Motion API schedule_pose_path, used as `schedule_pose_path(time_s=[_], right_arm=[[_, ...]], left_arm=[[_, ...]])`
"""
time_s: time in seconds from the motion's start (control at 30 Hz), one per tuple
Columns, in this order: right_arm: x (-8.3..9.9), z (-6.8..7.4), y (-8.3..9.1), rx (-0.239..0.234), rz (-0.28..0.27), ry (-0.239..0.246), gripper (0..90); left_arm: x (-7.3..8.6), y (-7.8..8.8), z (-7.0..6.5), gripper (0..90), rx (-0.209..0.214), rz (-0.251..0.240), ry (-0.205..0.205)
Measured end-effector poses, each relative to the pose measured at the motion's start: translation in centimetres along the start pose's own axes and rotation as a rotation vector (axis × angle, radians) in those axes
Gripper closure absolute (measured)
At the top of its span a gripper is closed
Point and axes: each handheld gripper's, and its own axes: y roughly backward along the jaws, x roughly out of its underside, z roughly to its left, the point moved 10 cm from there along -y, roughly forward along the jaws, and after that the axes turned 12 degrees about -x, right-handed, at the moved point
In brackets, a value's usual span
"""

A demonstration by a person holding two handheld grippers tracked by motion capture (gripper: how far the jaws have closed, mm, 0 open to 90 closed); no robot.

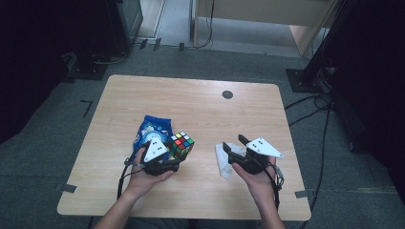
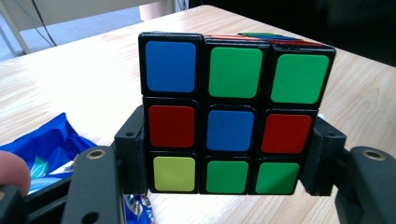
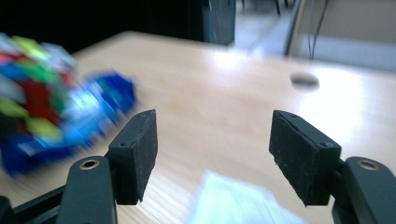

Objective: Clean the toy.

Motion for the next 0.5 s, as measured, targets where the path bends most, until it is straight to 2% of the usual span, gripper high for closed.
schedule_pose_path(time_s=[0.07, 0.17, 0.23, 0.27, 0.33, 0.47, 0.5], right_arm=[[2.0, -0.9, -0.9, -0.005, 0.055, -0.008, 37.8], [4.8, -1.6, -2.5, -0.015, 0.15, 0.014, 39.1], [6.1, -2.1, -3.1, 0.017, 0.204, 0.053, 41.5], [6.5, -2.2, -3.4, 0.025, 0.215, 0.049, 42.0], [6.9, -1.9, -3.8, -0.003, 0.225, 0.03, 44.1], [7.9, -2.0, -4.2, -0.004, 0.274, 0.049, 48.6], [8.3, -2.0, -4.3, -0.006, 0.292, 0.037, 51.2]], left_arm=[[0.1, 0.0, 0.0, 34.0, 0.002, 0.003, -0.005], [0.2, -0.1, -0.3, 34.0, 0.009, 0.006, -0.003], [0.2, -0.1, -0.4, 34.0, 0.012, 0.007, -0.006], [0.2, -0.1, -0.4, 34.1, 0.012, 0.007, -0.008], [0.3, -0.1, -0.5, 34.0, 0.016, 0.01, -0.013], [0.3, 0.1, -0.6, 34.1, 0.025, 0.007, -0.012], [0.2, 0.1, -0.6, 34.0, 0.027, 0.006, -0.015]])
